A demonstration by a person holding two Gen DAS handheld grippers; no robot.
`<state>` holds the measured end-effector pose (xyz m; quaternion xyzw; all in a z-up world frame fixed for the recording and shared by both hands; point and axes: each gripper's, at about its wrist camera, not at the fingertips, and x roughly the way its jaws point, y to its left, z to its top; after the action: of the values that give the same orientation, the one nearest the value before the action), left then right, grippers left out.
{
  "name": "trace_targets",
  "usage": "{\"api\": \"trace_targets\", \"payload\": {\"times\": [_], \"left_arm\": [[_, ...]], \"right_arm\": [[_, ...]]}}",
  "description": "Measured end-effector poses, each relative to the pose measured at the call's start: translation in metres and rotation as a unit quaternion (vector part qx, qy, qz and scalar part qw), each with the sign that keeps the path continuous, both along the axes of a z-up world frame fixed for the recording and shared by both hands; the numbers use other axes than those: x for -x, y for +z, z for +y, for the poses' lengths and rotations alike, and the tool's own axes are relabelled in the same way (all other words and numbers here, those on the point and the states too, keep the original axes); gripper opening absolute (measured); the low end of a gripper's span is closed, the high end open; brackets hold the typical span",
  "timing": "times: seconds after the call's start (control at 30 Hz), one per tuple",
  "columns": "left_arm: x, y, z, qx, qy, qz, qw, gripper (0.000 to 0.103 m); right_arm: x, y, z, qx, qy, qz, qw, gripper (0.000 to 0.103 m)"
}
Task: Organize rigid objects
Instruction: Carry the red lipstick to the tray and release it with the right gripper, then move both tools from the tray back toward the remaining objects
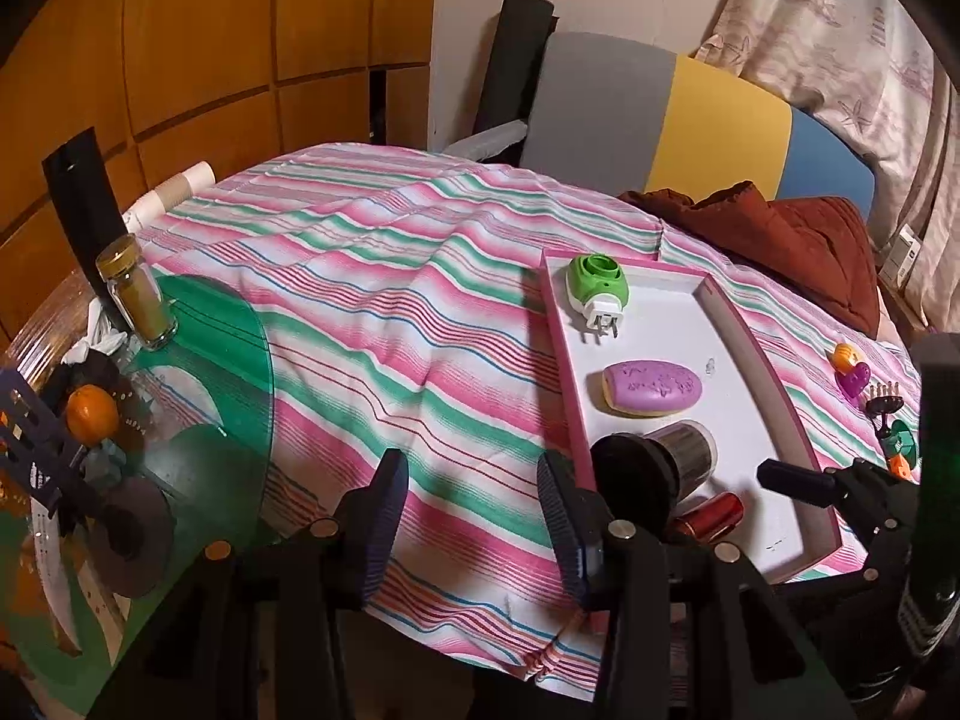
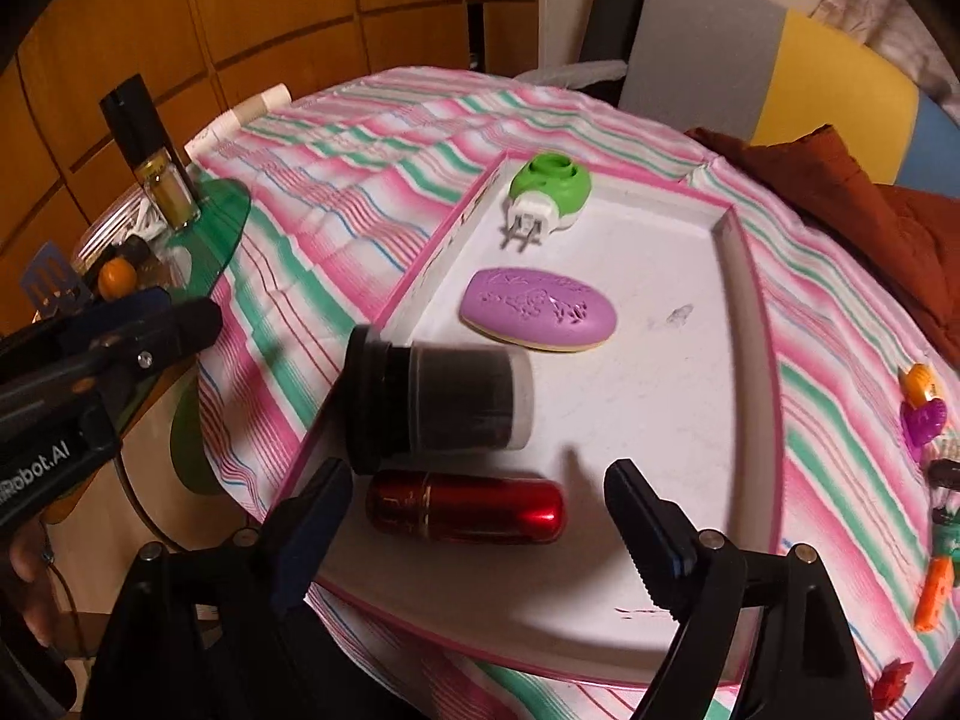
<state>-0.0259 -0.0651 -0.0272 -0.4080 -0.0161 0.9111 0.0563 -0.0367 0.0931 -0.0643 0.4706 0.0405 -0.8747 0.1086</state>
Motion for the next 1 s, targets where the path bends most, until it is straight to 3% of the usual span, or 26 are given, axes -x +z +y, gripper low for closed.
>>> {"api": "trace_targets", "payload": {"times": [0.37, 0.63, 1.0], "left_arm": [[-0.007, 0.013, 0.014, 0.005, -0.019, 0.016, 0.9997, 0.045], [-0.01, 0.019, 0.033, 0.012, -0.043, 0.022, 0.9988, 0.045], [-0.012, 0.028, 0.074, 0.02, -0.095, 0.031, 0.9948, 0.045]], "right_arm": [[-0.017, 0.025, 0.021, -0.014, -0.034, 0.059, 0.998, 0.087], [-0.025, 0.034, 0.05, -0.017, -0.069, 0.078, 0.994, 0.087], [-0.042, 0.041, 0.136, -0.044, -0.136, 0.074, 0.987, 0.087]]}}
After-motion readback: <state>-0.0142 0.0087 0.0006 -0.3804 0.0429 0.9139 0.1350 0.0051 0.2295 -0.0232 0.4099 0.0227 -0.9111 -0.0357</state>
